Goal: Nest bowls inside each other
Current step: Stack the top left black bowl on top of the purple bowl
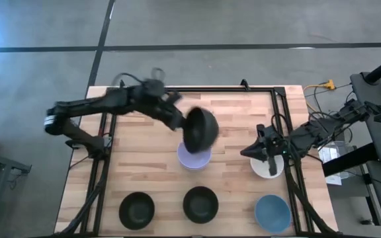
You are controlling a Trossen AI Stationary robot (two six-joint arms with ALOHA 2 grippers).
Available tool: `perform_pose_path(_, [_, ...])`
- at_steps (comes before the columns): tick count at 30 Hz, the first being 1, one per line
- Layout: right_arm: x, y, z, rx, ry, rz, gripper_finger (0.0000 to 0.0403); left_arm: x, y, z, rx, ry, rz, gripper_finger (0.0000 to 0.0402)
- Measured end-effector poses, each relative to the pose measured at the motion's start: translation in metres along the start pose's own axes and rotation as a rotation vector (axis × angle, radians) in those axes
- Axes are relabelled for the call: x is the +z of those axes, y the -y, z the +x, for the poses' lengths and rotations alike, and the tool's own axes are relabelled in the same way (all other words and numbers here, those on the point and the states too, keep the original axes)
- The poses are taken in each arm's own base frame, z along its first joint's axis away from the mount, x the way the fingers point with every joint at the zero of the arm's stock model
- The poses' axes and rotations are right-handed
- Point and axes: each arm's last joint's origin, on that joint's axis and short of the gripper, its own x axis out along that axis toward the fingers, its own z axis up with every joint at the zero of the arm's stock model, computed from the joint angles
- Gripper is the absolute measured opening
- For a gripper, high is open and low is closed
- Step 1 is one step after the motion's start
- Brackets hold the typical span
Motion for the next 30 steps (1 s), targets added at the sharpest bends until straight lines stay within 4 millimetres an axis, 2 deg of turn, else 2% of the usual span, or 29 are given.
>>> perform_pose_path(5, [-0.02, 0.011, -0.014, 0.022, -0.022, 0.112, 0.0009, 0.006, 0.001, 0.05, 0.132, -0.209, -0.065, 0.0])
perform_pose_path(10, [-0.034, 0.016, -0.022, 0.055, -0.043, 0.134, 0.0009, 0.01, -0.011, 0.08, 0.362, -0.406, -0.095, 0.0])
perform_pose_path(14, [-0.041, 0.018, -0.023, 0.054, -0.055, 0.129, 0.0009, 0.011, -0.019, 0.096, 0.489, -0.5, -0.097, 0.0])
perform_pose_path(19, [-0.041, 0.018, -0.023, 0.047, -0.055, 0.114, 0.0009, 0.007, -0.039, 0.113, 0.627, -0.618, -0.132, 0.0])
perform_pose_path(25, [-0.041, 0.018, -0.023, 0.048, -0.054, 0.117, 0.0009, 0.0, -0.06, 0.129, 0.697, -0.707, -0.124, 0.0])
perform_pose_path(30, [-0.041, 0.018, -0.023, 0.046, -0.057, 0.115, 0.0009, 0.001, -0.074, 0.134, 0.726, -0.734, -0.129, 0.0])
